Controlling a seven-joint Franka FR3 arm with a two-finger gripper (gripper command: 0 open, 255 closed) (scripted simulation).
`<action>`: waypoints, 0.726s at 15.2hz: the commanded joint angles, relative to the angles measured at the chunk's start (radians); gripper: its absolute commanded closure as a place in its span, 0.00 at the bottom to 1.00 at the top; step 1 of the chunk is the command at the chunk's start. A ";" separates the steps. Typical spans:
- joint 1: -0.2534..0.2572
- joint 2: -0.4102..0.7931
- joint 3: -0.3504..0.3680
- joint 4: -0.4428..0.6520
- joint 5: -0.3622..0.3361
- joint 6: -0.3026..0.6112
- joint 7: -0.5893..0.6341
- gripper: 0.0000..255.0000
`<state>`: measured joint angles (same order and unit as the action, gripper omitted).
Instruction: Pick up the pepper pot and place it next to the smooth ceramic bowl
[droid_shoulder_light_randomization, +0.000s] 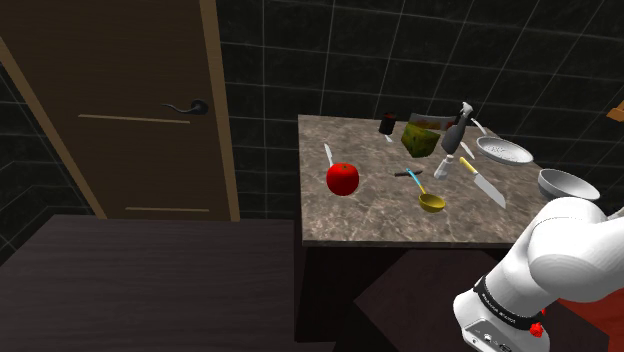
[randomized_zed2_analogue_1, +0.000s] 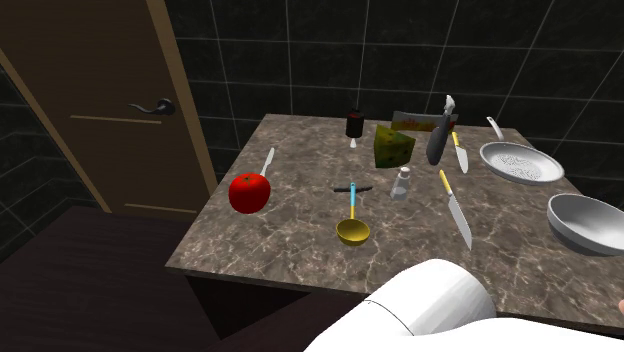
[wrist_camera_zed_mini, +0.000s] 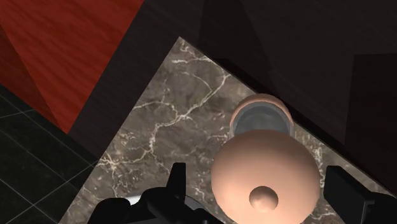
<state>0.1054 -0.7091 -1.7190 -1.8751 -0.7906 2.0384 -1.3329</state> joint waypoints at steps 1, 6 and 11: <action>0.000 0.000 0.000 0.000 0.000 0.000 0.000 0.00; -0.061 0.041 0.095 0.039 0.063 -0.084 -0.033 0.00; -0.061 0.041 0.095 0.039 0.063 -0.084 -0.033 0.00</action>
<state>0.0445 -0.6682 -1.6240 -1.8361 -0.7281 1.9548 -1.3661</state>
